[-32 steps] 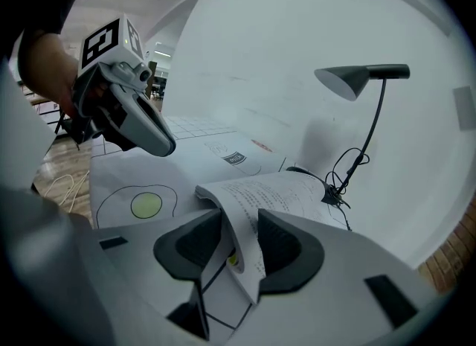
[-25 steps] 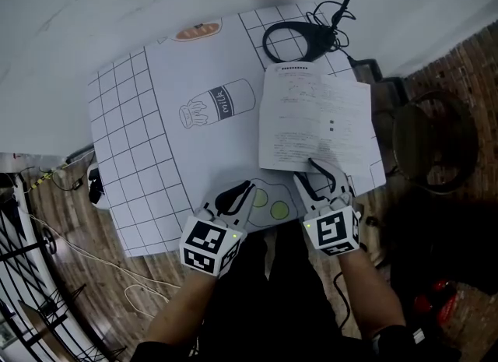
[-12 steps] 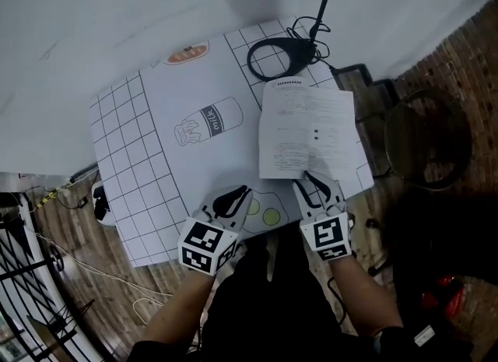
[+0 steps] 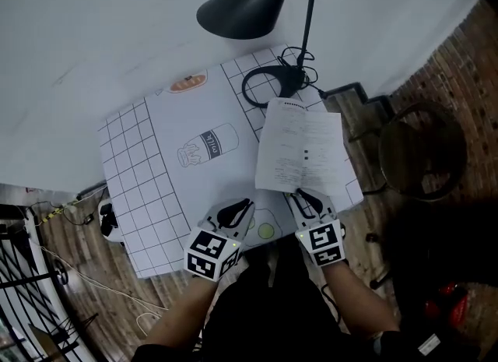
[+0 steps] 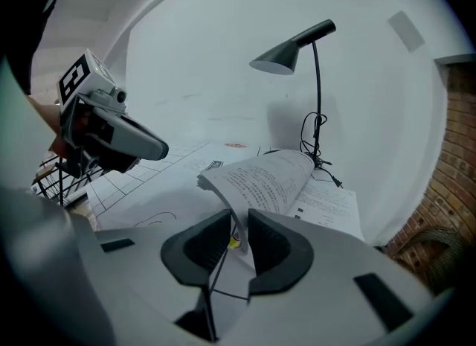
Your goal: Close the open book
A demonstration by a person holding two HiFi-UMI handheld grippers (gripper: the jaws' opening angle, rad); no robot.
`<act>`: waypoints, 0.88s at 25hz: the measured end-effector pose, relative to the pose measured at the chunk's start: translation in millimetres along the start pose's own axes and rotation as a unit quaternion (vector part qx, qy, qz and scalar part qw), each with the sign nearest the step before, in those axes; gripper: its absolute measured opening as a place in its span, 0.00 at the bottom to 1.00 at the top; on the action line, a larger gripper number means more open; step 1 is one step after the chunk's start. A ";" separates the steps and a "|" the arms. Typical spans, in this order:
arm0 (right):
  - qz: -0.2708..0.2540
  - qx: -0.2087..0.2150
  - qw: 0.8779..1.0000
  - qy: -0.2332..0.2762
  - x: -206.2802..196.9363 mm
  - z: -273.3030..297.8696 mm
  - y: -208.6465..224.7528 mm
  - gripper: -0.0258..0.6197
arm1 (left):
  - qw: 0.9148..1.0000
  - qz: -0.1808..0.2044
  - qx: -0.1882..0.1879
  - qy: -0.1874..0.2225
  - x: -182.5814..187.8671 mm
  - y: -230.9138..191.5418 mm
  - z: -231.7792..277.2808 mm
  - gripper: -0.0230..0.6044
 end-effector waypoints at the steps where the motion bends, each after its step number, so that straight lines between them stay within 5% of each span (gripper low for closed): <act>1: 0.001 -0.001 1.000 0.000 -0.3 0.0 1.3 0.14 | 1.000 0.004 0.001 -0.001 1.9 0.6 2.3 0.10; 12: 0.038 -0.027 0.999 -0.001 -4.1 5.7 21.8 0.13 | 0.998 0.069 -0.013 0.001 45.7 -2.2 50.7 0.10; 17: 0.115 -0.058 0.990 -0.055 -32.2 4.6 55.5 0.21 | 0.998 0.047 -0.025 -0.026 24.6 6.6 58.1 0.10; 22: 0.130 -0.065 0.987 -0.063 -42.9 0.3 58.1 0.21 | 0.998 0.042 -0.026 -0.044 16.6 8.4 58.9 0.10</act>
Point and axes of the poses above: the fingertips, and each gripper's own axes: z forward along the fingers, y to its right, x out of its top, the point moved 4 cm from there along -z, backward along the fingers, and after that the axes turned 15 degrees about -x, right-handed, at the moved point
